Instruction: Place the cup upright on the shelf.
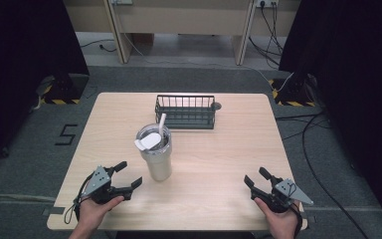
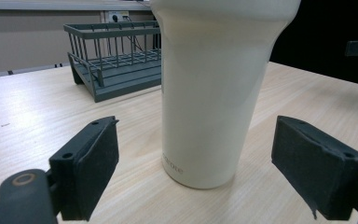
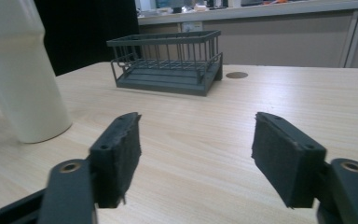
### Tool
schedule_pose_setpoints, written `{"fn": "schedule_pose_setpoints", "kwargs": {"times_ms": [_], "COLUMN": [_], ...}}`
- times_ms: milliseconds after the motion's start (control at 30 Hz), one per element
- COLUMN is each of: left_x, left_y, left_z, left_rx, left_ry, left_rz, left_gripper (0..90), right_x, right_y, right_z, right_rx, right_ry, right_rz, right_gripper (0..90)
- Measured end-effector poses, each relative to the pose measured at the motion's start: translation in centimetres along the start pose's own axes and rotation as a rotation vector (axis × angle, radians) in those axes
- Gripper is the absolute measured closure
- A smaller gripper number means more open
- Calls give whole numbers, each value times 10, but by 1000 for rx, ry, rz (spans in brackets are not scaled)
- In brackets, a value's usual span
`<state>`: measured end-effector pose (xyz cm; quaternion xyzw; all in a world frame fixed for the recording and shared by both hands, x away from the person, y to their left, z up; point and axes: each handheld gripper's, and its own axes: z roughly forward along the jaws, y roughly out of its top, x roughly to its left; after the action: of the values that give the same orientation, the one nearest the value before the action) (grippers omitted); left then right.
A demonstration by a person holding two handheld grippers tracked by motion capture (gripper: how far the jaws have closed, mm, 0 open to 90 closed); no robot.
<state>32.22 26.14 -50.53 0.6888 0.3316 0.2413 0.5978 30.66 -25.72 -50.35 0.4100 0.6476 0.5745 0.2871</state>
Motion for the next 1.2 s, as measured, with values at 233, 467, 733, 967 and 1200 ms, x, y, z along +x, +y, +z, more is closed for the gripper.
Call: {"fn": "schedule_pose_setpoints", "kwargs": {"times_ms": [233, 467, 733, 967, 1200], "left_x": [-2, -9, -8, -8, -8], "left_y": [0, 0, 1, 7, 11], "left_z": [10, 28, 50, 66, 80], "left_rx": [-14, -16, 4, 8, 25], "left_ry": [-16, -46, -50, -69, -72], "left_rz": [-14, -38, -37, -14, 23], "left_gripper": [144, 143, 144, 132, 88], "right_x": [2, 2, 0, 0, -1], "right_y": [1, 3, 2, 2, 1], "right_z": [-2, -1, 0, 1, 2], "right_rx": [-3, -6, 1, 8, 12], "right_ry": [-11, -14, -8, -7, -5], "right_rz": [-19, -22, -19, -18, -18], "right_gripper": [293, 292, 292, 292, 292]}}
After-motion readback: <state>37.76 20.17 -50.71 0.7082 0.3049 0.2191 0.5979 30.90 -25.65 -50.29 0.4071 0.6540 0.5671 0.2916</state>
